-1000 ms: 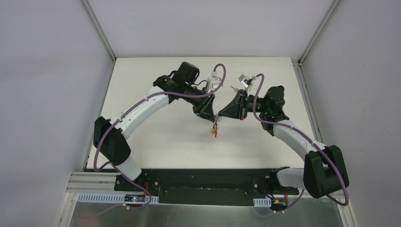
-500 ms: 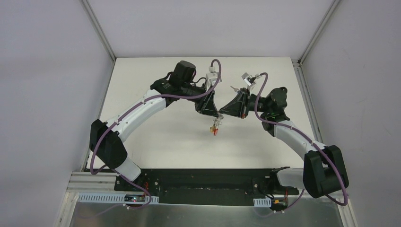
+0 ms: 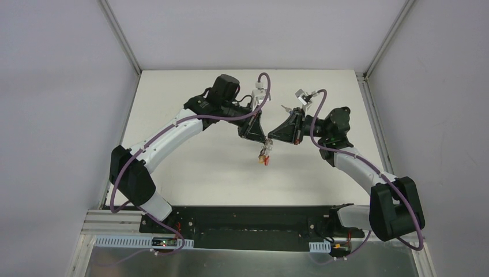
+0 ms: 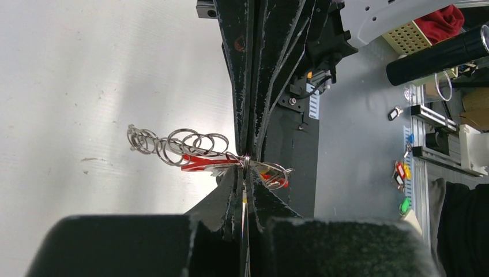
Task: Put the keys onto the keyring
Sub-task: Adjust the key on the keyring.
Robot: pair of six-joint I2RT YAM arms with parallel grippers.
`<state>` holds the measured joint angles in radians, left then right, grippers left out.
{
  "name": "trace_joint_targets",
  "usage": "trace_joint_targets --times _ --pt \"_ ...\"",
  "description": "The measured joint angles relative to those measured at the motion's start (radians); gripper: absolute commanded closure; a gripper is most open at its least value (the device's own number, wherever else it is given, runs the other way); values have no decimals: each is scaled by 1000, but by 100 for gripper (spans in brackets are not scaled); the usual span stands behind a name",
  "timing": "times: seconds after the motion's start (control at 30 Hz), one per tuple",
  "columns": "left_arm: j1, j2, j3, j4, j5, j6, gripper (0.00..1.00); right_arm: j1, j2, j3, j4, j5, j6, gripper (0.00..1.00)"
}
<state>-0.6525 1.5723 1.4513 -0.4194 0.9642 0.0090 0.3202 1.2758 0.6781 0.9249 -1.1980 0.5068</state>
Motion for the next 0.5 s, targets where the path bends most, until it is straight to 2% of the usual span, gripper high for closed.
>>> trace_joint_targets --times 0.2,0.27,0.33,0.5 --pt "0 47 125 -180 -53 35 100 0 0 1 -43 -5 -73 83" --pt "-3 76 194 -265 -84 63 100 0 0 1 -83 -15 -106 79" --pt "-14 123 305 -401 -133 119 100 0 0 1 -130 -30 -151 70" --pt "-50 171 372 -553 -174 165 100 6 -1 1 -165 -50 -187 63"
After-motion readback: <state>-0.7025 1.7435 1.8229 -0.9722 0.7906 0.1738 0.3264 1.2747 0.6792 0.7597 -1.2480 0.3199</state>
